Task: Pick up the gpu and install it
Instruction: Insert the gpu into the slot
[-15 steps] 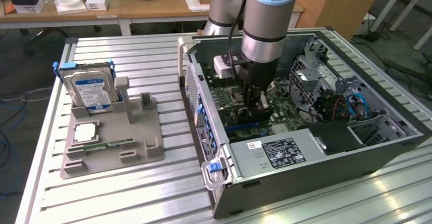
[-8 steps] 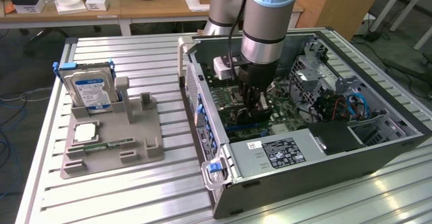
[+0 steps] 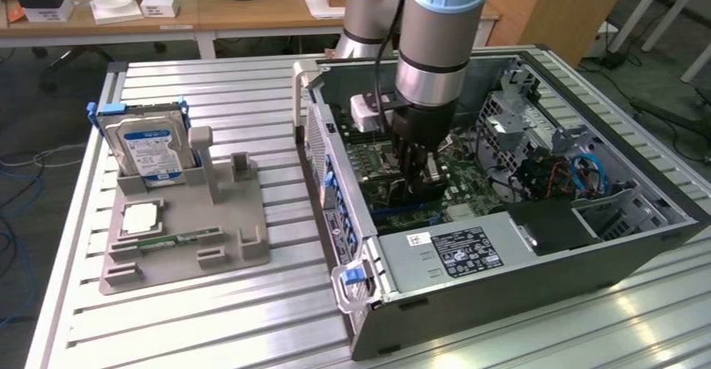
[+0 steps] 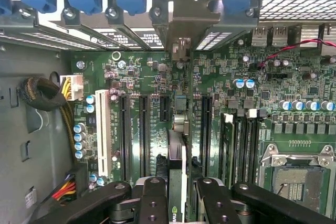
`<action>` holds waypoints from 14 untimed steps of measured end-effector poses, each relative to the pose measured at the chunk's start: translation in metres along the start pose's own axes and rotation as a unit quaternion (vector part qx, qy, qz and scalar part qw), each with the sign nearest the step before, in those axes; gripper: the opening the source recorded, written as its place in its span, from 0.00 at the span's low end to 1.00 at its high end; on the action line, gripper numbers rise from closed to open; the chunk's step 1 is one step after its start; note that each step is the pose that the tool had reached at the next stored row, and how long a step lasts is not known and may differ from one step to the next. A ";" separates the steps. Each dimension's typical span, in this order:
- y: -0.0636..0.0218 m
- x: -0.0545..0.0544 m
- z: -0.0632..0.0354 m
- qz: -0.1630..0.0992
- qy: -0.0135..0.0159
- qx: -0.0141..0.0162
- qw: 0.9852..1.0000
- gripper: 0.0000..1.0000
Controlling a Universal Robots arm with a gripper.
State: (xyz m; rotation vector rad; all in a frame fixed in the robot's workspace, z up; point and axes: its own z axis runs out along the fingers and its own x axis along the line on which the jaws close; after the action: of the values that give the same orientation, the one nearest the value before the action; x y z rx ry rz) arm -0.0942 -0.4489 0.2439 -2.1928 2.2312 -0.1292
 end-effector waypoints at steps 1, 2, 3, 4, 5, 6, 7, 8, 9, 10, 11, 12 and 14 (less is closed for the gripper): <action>0.0001 0.000 0.0001 0.000 0.000 0.000 1.000 0.26; 0.0001 0.000 0.0002 0.000 0.000 0.000 1.000 0.26; 0.0001 0.000 0.0003 0.000 0.000 0.000 1.000 0.26; 0.0001 0.000 0.0004 0.000 0.000 0.000 1.000 0.26; 0.0001 0.000 0.0004 0.000 0.000 0.000 1.000 0.26; 0.0001 -0.001 0.0004 0.000 0.000 0.000 1.000 0.26; 0.0001 -0.001 0.0005 0.000 0.000 0.000 1.000 0.26; 0.0001 -0.001 0.0005 0.000 0.000 0.000 1.000 0.26; 0.0001 -0.001 0.0005 0.000 0.000 0.000 1.000 0.26; 0.0001 -0.002 0.0006 0.000 0.000 0.000 1.000 0.26; 0.0001 -0.002 0.0006 0.000 0.000 0.000 1.000 0.26; 0.0001 -0.002 0.0007 0.000 0.000 0.000 1.000 0.26; 0.0002 -0.002 0.0009 0.000 0.000 0.000 1.000 0.26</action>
State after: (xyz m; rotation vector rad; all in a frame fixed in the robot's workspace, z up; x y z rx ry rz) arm -0.0943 -0.4468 0.2429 -2.1928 2.2315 -0.1293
